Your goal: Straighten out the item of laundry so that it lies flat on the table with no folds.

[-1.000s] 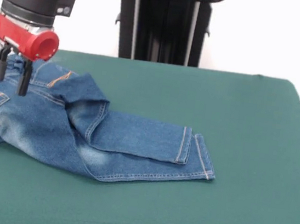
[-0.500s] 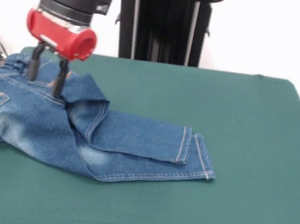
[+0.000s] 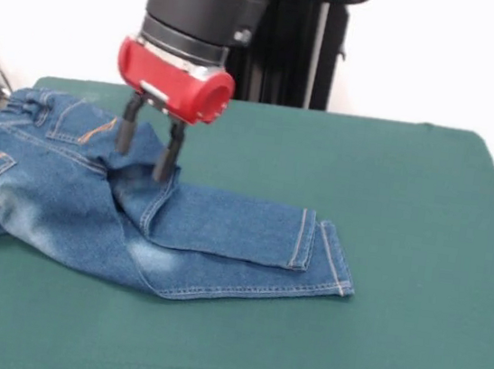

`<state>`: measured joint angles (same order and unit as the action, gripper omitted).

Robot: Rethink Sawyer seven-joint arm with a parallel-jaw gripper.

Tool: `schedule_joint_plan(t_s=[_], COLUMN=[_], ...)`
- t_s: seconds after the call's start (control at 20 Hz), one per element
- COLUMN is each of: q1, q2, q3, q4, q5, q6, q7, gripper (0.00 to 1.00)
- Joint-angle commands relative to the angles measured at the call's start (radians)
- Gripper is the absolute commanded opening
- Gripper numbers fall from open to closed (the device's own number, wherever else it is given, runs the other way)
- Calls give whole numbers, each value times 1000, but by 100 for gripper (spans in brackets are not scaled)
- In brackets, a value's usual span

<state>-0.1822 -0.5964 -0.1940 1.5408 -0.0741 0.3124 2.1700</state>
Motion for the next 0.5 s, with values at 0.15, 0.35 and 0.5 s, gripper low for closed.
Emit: schedule_joint_plan(t_s=[0.15, 0.35, 0.5], q1=[116, 170, 215], q2=[182, 226, 258], q3=[-58, -99, -134], q4=[-32, -63, -91], q5=[167, 234, 285], q6=[-18, -13, 5], q7=[345, 371, 399], gripper=[100, 100, 100])
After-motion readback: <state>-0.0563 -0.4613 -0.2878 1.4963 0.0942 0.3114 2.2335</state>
